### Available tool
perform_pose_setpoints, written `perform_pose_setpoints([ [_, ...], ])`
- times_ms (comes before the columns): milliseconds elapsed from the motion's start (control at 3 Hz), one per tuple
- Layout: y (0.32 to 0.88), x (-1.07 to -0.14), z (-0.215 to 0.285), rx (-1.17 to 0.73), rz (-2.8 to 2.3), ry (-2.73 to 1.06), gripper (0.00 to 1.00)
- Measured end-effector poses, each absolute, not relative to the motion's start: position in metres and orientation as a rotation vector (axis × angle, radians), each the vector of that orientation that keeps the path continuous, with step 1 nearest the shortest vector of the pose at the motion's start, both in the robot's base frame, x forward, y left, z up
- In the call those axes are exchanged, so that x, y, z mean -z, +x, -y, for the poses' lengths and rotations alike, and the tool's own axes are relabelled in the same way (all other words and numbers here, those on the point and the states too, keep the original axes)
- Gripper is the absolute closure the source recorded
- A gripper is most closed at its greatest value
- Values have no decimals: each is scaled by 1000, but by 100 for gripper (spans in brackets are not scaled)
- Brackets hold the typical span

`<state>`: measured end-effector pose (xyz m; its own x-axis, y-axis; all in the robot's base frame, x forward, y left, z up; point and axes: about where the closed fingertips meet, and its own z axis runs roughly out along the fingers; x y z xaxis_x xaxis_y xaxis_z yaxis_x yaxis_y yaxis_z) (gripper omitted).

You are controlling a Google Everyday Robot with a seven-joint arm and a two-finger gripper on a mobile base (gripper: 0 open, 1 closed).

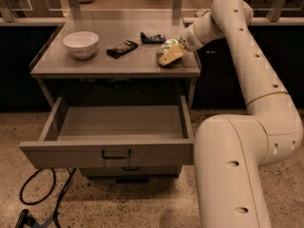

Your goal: Place green can into top drawer

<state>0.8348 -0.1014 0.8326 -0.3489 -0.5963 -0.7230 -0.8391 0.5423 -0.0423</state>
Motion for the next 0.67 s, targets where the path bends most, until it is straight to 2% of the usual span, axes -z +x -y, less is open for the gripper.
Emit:
perform_pose_setpoints([
  [333, 831, -834, 97, -459, -2072, -1158, 88],
  [667, 810, -865, 105, -504, -2016, -1129, 100],
])
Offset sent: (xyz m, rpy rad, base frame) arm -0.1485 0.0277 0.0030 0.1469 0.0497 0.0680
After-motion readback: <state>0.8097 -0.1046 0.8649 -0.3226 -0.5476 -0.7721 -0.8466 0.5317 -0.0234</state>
